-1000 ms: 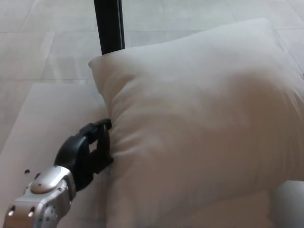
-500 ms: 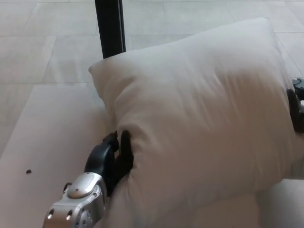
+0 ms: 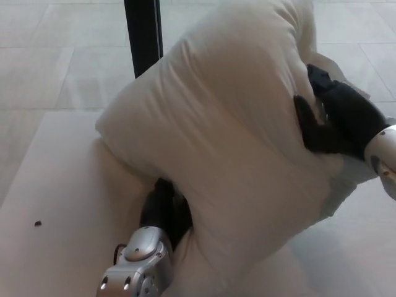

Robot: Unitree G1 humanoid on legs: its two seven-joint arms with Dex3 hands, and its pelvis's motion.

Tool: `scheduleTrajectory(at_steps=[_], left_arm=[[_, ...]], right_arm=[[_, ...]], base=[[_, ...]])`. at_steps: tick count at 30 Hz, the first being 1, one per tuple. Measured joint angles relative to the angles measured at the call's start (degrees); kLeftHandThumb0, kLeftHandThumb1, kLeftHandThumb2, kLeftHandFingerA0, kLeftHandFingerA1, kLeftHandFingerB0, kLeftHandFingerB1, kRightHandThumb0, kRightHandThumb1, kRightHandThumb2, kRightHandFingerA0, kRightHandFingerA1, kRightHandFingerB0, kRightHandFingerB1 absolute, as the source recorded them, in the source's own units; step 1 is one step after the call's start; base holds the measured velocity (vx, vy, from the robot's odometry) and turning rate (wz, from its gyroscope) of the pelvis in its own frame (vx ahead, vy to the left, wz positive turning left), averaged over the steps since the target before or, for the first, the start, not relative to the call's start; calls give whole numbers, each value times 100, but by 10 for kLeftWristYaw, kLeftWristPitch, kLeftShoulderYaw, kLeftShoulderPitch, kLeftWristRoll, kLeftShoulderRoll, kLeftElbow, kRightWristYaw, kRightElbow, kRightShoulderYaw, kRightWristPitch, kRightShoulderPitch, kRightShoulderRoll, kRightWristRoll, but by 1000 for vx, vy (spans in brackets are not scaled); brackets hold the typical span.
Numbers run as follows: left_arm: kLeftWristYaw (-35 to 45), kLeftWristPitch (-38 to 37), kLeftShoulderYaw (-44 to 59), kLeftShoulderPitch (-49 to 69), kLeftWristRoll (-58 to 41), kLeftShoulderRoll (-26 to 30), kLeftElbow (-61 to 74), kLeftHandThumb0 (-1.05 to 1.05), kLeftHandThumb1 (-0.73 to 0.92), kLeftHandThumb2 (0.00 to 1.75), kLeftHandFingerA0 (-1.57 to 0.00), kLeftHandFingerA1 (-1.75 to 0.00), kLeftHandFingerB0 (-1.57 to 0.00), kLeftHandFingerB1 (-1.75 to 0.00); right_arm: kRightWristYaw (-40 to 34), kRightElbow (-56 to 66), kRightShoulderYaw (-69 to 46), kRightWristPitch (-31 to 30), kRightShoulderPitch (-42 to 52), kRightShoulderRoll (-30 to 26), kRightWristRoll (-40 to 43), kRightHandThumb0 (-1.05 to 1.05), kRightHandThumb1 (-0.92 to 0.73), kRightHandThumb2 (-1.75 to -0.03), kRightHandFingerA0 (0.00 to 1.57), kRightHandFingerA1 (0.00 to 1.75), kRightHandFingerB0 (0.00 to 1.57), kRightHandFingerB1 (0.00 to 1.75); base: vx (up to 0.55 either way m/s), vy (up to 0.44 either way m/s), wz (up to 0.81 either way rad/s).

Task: The robot uses its left hand to press on the left side of the pillow kept in the middle of the desk and uses its right hand to lift up and the right side of the pillow and turn it over

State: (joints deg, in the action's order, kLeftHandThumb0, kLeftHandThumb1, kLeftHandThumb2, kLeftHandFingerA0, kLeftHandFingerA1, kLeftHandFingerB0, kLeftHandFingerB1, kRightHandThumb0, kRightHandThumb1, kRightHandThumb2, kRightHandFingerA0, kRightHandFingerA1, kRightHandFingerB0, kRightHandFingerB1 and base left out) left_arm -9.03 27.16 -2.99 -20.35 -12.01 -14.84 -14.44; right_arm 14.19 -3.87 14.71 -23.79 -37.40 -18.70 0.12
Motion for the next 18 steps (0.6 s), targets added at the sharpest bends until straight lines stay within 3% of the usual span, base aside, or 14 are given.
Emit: scheduleTrajectory(at_steps=[1, 2, 3, 4, 5, 6, 8, 9, 10, 11, 13, 16, 17, 18], left_arm=[[-3, -3, -4, -1, 3, 0, -3, -80, 90, 66, -21, -91, -4, -32], [-8, -9, -11, -2, 10, 0, -7, -85, 90, 64, -27, -113, -7, -45], [-12, -14, -18, -2, 17, 1, -10, -86, 88, 65, -33, -119, -2, -34], [-17, -18, -24, -2, 23, 1, -12, -86, 69, 107, -48, -95, 0, -18], [-19, -20, -27, -1, 26, 2, -13, -84, 89, 66, -28, -93, 0, 0], [-23, -26, -36, 0, 34, 3, -14, -104, 79, 112, -27, -78, 0, -11], [-27, -34, -45, 0, 42, 4, -18, -95, 66, 98, -7, -53, 0, 0], [-29, -40, -50, 1, 47, 5, -22, -105, 74, 116, 0, -21, 0, -19], [-30, -48, -56, 1, 51, 5, -28, -105, 71, 113, 0, -27, 0, -17], [-31, -55, -61, 1, 54, 5, -36, -90, 83, 65, -7, -50, 0, 0], [-35, -66, -67, 1, 61, 5, -42, -90, 83, 65, -7, -50, 0, 0], [-44, -74, -71, 2, 68, 7, -43, -94, 69, 101, -14, -48, 0, 0], [-47, -76, -73, 3, 69, 7, -44, -93, 67, 99, -14, -51, 0, 0], [-49, -77, -75, 3, 71, 7, -44, -85, 76, 63, -18, -56, 0, 0]], right_arm=[[-1, -1, 5, 1, -2, 1, -4, -101, -71, -114, 16, 61, 3, 43], [-3, -3, 13, 3, -5, 2, -11, -101, -89, -67, 16, 62, 10, 40], [-5, -4, 21, 5, -7, 3, -18, -102, -72, -113, 23, 67, 5, 41], [-7, -5, 27, 7, -9, 3, -24, -97, -69, -111, 23, 66, 4, 42], [-7, -5, 29, 8, -9, 3, -26, -93, -67, -109, 17, 64, 4, 46], [-9, -7, 37, 11, -10, 4, -34, -93, -87, -67, 13, 65, 11, 43], [-13, -9, 44, 13, -10, 5, -43, -92, -86, -68, 16, 65, 10, 43], [-15, -11, 49, 14, -10, 6, -47, -91, -86, -66, 19, 68, 12, 43], [-17, -13, 52, 16, -8, 9, -51, -94, -84, -67, 16, 62, 12, 42], [-18, -16, 53, 18, -6, 13, -54, -92, -80, -65, 13, 56, 12, 41], [-22, -24, 56, 22, -1, 21, -59, -92, -80, -65, 13, 56, 12, 41], [-31, -27, 64, 24, -1, 22, -76, -93, -80, -66, 7, 63, 8, 46], [-35, -27, 67, 24, -1, 21, -82, -91, -79, -64, 12, 62, 12, 43], [-38, -28, 70, 25, -1, 21, -88, -89, -74, -63, 15, 78, 10, 48]], base=[[0, 0, 0], [0, 0, 0], [0, 0, 0], [0, 0, 0], [0, 0, 0], [0, 0, 0], [0, 0, 0], [0, 0, 0], [0, 0, 0], [0, 0, 0], [0, 0, 0], [0, 0, 0], [0, 0, 0], [0, 0, 0]])
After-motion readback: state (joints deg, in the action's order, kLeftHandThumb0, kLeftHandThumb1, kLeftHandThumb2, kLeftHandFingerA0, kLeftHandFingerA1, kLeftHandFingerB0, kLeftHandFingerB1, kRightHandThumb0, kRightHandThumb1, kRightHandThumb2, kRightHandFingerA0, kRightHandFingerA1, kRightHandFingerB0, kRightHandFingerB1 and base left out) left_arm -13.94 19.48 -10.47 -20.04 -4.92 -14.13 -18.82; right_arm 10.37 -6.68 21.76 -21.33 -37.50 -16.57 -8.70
